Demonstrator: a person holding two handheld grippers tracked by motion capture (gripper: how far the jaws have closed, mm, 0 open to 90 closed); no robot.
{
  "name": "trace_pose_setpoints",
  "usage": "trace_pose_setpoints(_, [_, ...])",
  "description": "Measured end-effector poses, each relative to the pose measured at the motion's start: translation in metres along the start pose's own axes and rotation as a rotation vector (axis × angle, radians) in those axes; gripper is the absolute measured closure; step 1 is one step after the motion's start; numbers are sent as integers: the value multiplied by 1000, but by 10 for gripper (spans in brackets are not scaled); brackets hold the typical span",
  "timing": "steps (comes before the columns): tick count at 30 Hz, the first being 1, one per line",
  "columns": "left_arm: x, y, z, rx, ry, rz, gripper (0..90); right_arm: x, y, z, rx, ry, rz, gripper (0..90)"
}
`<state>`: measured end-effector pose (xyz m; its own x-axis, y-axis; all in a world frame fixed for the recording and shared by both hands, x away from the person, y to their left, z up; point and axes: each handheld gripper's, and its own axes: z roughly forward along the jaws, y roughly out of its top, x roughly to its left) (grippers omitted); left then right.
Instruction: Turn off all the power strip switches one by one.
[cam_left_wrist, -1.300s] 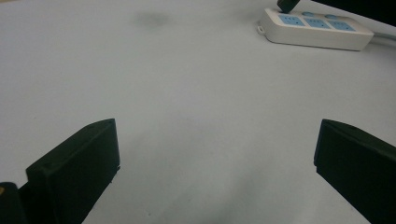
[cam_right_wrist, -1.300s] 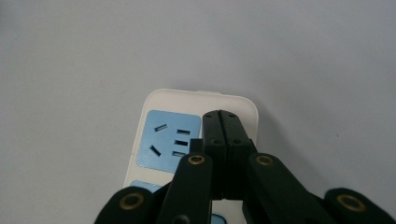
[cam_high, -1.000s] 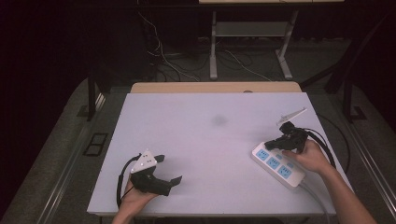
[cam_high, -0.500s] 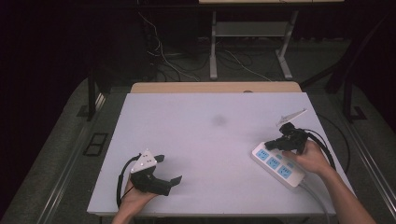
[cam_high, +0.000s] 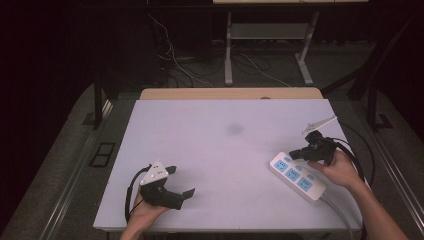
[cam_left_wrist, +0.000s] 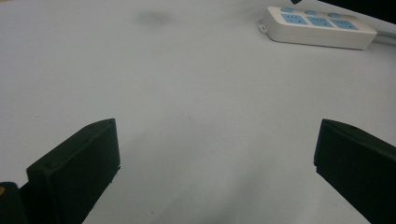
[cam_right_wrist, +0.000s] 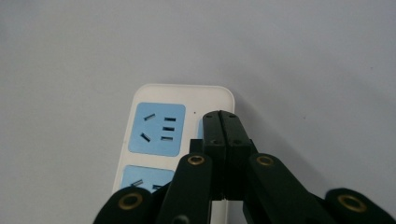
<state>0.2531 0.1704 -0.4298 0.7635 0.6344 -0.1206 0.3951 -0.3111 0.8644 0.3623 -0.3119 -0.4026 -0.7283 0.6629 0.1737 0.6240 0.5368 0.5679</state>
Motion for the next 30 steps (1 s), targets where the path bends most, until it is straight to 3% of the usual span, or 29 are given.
trace_pose_setpoints(8, [-1,0,-1,-5,-2,-4,0,3,-3,-15,-51,-7,46,889])
trace_pose_setpoints(13, [-2,0,-2,-9,-3,-8,0,7,-7,-28,-113,-3,92,804])
trace_pose_setpoints(23, [-2,0,-3,-19,-3,-10,0,28,-25,-46,-240,-1,190,309])
trace_pose_setpoints(25, [-2,0,-4,-23,-2,-10,0,33,-27,-47,-242,-8,184,181])
trace_pose_setpoints(30, [-2,0,-5,-29,-1,-12,0,50,-36,-50,-266,-22,147,4])
